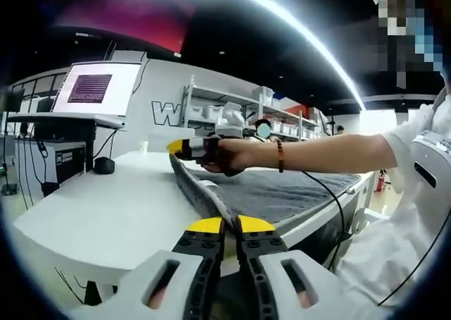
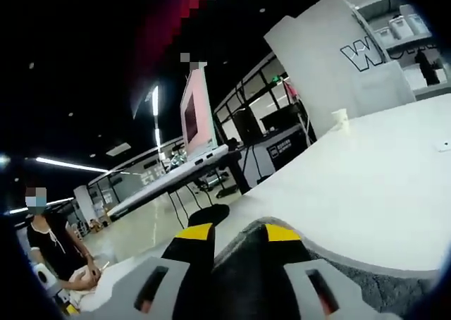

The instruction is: Open the folded towel by lifting each exposed corner and separating the folded layers until the towel lies flat within the target outline without major curled edges

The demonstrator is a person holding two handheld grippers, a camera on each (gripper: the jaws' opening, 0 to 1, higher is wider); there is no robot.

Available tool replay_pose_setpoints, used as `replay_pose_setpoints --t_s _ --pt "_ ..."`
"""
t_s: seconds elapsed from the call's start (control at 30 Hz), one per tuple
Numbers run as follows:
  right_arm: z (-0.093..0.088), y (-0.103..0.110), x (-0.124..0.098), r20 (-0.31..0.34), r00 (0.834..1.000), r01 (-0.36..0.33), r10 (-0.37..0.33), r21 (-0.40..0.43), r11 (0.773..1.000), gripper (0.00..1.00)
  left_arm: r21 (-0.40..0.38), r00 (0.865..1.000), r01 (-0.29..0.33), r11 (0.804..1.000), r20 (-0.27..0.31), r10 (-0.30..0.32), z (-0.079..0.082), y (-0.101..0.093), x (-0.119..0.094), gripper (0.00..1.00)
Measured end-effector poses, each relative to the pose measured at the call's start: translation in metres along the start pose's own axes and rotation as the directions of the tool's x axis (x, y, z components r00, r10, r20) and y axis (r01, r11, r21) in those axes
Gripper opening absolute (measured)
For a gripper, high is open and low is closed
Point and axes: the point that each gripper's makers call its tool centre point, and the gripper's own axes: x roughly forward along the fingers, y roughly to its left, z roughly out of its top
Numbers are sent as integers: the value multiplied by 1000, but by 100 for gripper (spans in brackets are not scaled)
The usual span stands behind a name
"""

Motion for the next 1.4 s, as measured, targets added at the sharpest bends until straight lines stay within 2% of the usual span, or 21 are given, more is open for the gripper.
replay_pose_setpoints --t_s 0.2,0.33,0.43,0.6,0.7,0.93,1.0,1.1,1.27,1.37,1.4 --pt "-1 4 4 -15 1000 -18 18 6 1000 22 -10 1000 -14 1000 11 14 1 6 -3 8" --pt "-6 2 2 -27 1000 -13 12 -16 1000 21 -26 999 -50 998 12 51 0 12 -6 9" --pt "-10 1 -2 -29 999 -19 19 -14 1000 21 -30 998 -55 998 13 55 -1 14 -6 8" --pt "-13 -1 -7 -46 999 -17 15 -44 999 21 -14 991 -135 991 -20 135 -6 28 -9 6" --pt "-12 0 -10 -46 999 -20 17 -54 998 21 -26 990 -140 990 -9 140 -4 30 -11 6" --pt "-15 7 -17 -78 997 -29 18 -144 989 21 -7 989 -148 989 8 148 1 28 -11 7" --pt "-17 10 -19 -95 995 -44 29 -162 986 20 -14 992 -123 992 20 124 2 24 -11 9" --pt "-17 11 -21 -97 995 -40 24 -173 984 20 -19 992 -120 993 26 120 3 23 -11 11" --pt "-14 17 -24 -91 995 -50 34 -178 983 22 1 993 -117 993 23 117 4 20 -9 16" --pt "-13 21 -28 -105 994 -53 29 -239 970 24 79 993 -120 990 18 119 7 18 -7 19" --pt "-14 23 -30 -116 993 -60 30 -263 963 26 68 994 -112 991 21 111 8 14 -6 19"
